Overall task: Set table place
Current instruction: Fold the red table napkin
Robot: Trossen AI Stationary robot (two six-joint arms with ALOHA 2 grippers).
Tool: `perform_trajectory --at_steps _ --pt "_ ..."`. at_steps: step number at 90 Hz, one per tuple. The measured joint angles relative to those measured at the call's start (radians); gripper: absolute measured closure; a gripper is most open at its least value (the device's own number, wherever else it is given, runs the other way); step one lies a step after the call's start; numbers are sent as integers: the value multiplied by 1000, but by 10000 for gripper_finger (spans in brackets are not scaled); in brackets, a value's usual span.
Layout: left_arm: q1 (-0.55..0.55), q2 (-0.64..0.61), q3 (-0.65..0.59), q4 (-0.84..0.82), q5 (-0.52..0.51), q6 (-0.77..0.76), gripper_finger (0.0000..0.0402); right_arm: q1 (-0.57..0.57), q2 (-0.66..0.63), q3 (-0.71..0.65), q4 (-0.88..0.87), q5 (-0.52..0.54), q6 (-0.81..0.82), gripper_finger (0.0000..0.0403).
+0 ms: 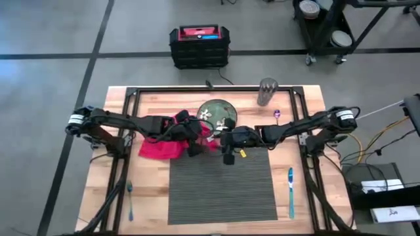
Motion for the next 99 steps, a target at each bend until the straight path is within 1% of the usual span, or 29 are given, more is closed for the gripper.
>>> perform_trajectory --at_steps 18,26,33,41,49,54,60,65,77,89,99 --pt "0 0 -1 1 -1 0 401 28 -3 -1 -135 3 13 171" --pt "0 0 -1 2 -1 0 401 43 3 -3 -159 18 28 162" --pt "0 0 -2 4 -1 0 401 59 29 -6 -144 61 44 161" --pt "0 0 -2 4 -1 0 401 82 80 -9 -103 210 39 167" --pt "0 0 -2 8 -1 0 401 101 125 -9 10 366 6 176" --pt "0 0 -2 10 -1 0 401 108 151 -8 78 422 -13 181" --pt "0 0 -2 11 -2 0 401 111 184 -8 168 462 -27 187" --pt "0 0 -2 11 -2 0 401 111 205 -6 208 505 -27 192" --pt "0 0 -2 12 -2 0 401 110 225 23 226 576 -49 203" --pt "0 0 -2 15 -2 0 401 110 227 26 224 585 -84 219" --pt "0 0 -2 16 -2 0 401 110 227 26 217 585 -103 246"
